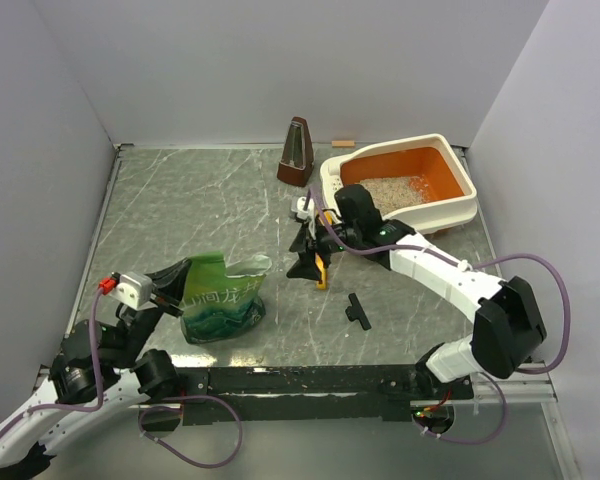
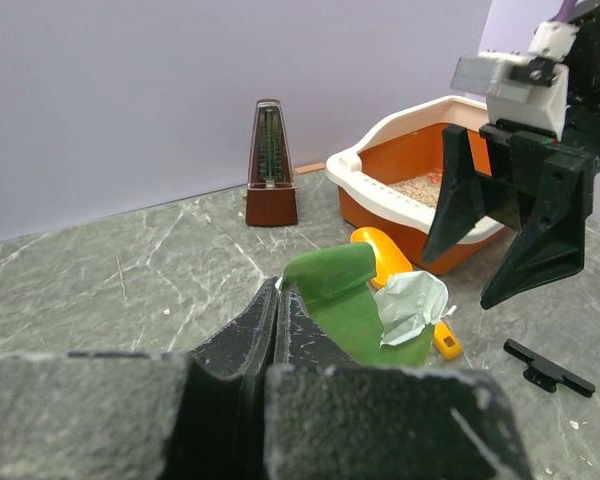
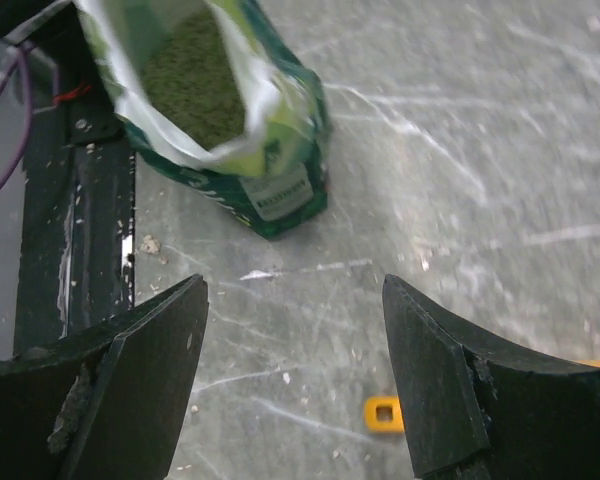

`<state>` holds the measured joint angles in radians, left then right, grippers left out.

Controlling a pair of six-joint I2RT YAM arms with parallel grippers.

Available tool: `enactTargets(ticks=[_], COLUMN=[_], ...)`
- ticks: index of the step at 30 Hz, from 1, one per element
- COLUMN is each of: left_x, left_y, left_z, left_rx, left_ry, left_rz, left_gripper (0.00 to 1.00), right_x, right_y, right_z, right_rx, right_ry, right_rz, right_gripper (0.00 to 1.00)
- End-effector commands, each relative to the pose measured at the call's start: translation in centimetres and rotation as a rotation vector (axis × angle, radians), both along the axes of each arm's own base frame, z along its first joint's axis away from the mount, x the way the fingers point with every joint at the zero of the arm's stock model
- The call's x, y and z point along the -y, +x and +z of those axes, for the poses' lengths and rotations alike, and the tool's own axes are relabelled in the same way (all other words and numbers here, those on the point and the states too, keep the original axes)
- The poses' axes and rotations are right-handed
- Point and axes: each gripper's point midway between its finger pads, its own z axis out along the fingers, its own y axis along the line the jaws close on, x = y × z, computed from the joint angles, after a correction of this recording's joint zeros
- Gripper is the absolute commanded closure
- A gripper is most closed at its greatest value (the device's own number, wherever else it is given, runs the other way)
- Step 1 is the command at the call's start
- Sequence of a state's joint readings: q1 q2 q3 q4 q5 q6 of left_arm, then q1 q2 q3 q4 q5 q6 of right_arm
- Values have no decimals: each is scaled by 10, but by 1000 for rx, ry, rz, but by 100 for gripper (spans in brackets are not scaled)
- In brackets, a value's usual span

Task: Fill the litter box with clean litter

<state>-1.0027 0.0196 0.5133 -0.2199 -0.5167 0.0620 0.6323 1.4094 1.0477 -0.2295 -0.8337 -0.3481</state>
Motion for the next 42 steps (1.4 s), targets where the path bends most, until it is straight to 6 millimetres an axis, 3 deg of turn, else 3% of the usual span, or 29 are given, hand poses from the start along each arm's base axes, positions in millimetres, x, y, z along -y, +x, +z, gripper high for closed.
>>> enactTargets(ticks=[1, 11, 20, 32, 34, 36, 39, 40, 42], left_x=[-27, -32, -35, -33, -30, -26, -17, -8, 4], left_y=[-10, -12, -13, -13, -13, -12, -12, -8, -6], left_z=[34, 34, 36, 37, 36, 36, 36, 33, 30], left_rx=[54, 50, 53, 57, 56, 54, 59, 46, 39], left_ry=[-137, -147, -142, -136, -130, -120, -106, -78, -45], left_rz=[37, 43, 47, 41, 34, 25, -6, -16, -44], left_gripper=[99, 99, 99, 99, 99, 99, 99, 99, 99], right_x=[-27, -65, -79, -89, -90, -92, -90, -87, -81], right_y=[-5, -11, -24, -32, -32, -29, -23, -22, -18], right_z=[41, 46, 52, 28, 25, 22, 25, 25, 27], right_rx=[201, 199, 151, 49, 47, 50, 62, 66, 90], right_ry=[127, 170, 228, 204, 197, 182, 184, 185, 212], right_rz=[198, 347, 409, 421, 416, 395, 344, 320, 280], right_gripper=[23, 23, 26, 37, 42, 56, 95, 100, 100])
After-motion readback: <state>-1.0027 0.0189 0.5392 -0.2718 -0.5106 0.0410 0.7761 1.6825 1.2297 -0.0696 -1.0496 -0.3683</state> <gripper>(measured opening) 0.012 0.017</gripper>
